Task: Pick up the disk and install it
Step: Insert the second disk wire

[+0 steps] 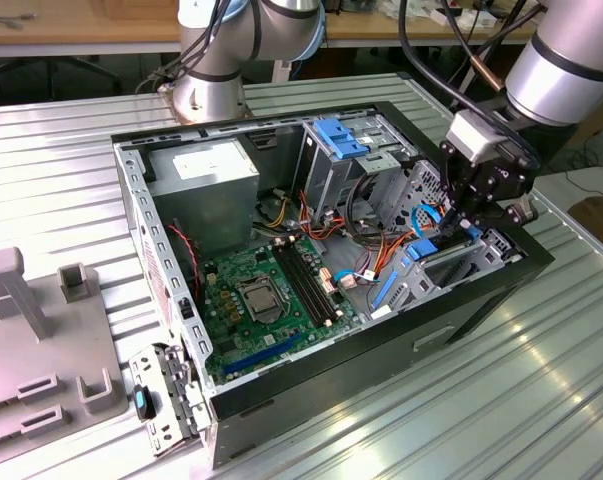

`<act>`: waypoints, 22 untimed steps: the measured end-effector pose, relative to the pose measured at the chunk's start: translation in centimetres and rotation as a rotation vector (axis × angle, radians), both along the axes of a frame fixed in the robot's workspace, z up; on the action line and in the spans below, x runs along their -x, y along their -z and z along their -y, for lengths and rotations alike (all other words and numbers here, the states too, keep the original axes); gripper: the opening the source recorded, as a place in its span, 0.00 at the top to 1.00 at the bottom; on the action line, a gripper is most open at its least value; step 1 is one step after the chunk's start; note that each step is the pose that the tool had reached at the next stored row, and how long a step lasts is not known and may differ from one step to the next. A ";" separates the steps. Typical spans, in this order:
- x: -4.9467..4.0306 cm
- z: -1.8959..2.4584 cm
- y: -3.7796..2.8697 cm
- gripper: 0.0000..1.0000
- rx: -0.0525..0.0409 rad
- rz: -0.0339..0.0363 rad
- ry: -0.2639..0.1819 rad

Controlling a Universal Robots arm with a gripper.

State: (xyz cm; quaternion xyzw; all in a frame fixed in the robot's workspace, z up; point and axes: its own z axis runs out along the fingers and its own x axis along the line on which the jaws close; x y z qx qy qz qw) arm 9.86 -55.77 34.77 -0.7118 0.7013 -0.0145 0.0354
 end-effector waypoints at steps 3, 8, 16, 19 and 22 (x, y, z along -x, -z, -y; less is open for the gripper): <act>-0.06 0.00 0.08 0.84 0.0000 0.0000 -0.008; -0.06 0.00 0.63 0.84 -0.0002 0.0000 -0.031; -0.06 0.00 0.66 0.84 -0.0003 0.0000 -0.031; -0.06 0.00 0.67 0.84 -0.0002 0.0000 -0.032; -0.06 0.00 0.71 0.84 -0.0002 0.0000 -0.032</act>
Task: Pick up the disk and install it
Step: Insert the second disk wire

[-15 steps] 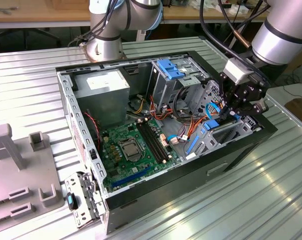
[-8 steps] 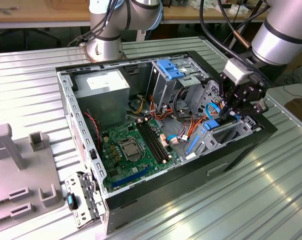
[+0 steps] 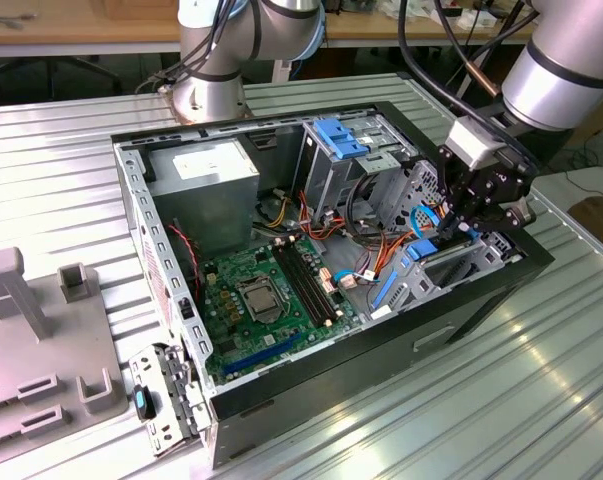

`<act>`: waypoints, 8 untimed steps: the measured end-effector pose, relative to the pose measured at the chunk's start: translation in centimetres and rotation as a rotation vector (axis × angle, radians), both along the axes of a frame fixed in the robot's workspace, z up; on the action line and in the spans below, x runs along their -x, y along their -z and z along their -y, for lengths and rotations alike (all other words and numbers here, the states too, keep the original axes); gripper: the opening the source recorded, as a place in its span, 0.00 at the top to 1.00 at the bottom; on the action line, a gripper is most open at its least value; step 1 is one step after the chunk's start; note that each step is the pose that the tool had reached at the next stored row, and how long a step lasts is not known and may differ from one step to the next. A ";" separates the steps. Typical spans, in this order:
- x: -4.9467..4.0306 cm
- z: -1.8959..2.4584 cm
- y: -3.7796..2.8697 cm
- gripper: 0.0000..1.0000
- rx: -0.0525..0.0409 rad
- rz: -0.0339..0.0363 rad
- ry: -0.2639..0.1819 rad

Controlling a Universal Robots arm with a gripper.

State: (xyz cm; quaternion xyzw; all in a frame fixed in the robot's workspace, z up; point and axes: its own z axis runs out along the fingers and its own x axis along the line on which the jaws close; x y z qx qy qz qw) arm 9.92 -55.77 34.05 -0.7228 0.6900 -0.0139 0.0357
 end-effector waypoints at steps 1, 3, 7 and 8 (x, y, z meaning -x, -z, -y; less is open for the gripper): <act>0.00 0.00 0.03 0.84 0.0000 0.0000 0.000; 0.00 0.00 0.09 0.84 0.0000 0.0000 0.000; 0.00 0.00 0.23 0.84 -0.0001 0.0000 0.000; 0.00 0.00 0.23 0.84 0.0000 0.0000 0.000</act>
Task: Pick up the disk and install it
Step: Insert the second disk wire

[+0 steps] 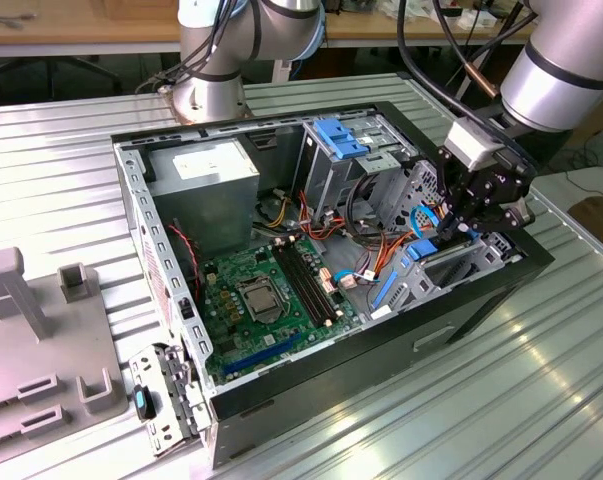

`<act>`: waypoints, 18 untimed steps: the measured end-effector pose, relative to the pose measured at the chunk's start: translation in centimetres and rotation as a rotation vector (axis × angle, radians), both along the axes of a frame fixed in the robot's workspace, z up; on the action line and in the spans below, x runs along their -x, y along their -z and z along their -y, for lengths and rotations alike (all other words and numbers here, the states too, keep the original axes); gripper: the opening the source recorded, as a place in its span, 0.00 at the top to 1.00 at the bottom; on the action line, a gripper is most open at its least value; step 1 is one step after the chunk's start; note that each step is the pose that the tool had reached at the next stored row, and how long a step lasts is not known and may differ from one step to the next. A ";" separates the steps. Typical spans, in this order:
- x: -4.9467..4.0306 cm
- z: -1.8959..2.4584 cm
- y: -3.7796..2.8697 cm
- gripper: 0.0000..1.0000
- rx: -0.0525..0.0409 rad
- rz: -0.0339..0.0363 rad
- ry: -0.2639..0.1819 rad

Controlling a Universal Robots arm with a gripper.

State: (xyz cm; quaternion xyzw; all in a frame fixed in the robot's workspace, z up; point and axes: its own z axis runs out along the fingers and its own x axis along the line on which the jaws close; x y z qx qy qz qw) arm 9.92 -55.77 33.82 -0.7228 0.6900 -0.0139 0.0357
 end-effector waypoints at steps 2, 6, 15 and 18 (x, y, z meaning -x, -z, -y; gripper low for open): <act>0.00 0.00 0.01 0.84 0.0001 0.0000 0.000; -0.01 0.00 0.05 0.82 -0.0009 0.0001 0.000; 0.00 0.00 -1.05 0.76 -0.0001 0.0002 0.000; 0.00 0.00 -1.90 0.76 -0.0001 0.0003 0.000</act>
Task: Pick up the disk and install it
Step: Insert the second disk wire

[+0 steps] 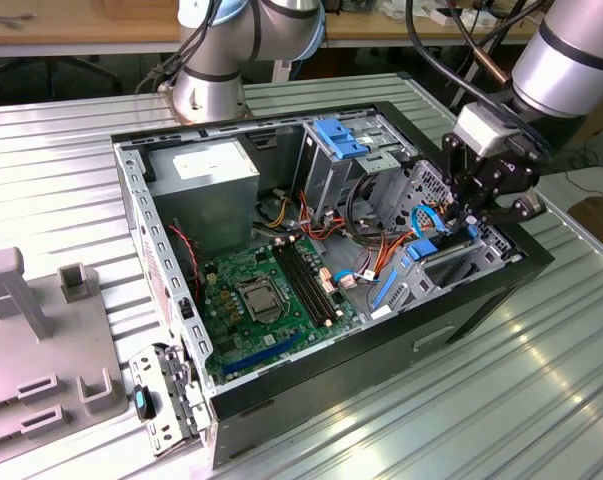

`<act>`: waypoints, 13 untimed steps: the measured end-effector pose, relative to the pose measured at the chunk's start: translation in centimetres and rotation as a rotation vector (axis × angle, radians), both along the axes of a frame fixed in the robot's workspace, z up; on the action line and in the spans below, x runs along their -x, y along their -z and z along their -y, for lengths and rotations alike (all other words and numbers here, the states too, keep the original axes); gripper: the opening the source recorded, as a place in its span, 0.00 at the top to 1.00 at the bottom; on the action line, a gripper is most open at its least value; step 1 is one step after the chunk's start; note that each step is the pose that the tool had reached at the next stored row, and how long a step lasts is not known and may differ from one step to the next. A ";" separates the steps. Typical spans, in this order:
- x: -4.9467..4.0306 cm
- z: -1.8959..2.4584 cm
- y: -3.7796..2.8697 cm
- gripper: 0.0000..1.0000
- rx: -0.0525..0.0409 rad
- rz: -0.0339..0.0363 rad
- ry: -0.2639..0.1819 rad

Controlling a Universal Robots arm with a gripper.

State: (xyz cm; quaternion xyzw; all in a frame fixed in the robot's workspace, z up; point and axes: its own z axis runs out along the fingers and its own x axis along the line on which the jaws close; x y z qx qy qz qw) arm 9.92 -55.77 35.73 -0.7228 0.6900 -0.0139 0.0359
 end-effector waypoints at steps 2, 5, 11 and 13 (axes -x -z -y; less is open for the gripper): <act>0.00 0.00 0.00 0.76 -0.0004 0.0000 0.000; 0.00 0.00 -0.04 0.89 -0.0001 0.0000 0.000; 0.00 0.00 -0.10 0.89 0.0000 0.0000 0.000; 0.00 0.00 -0.16 0.89 0.0000 0.0000 0.000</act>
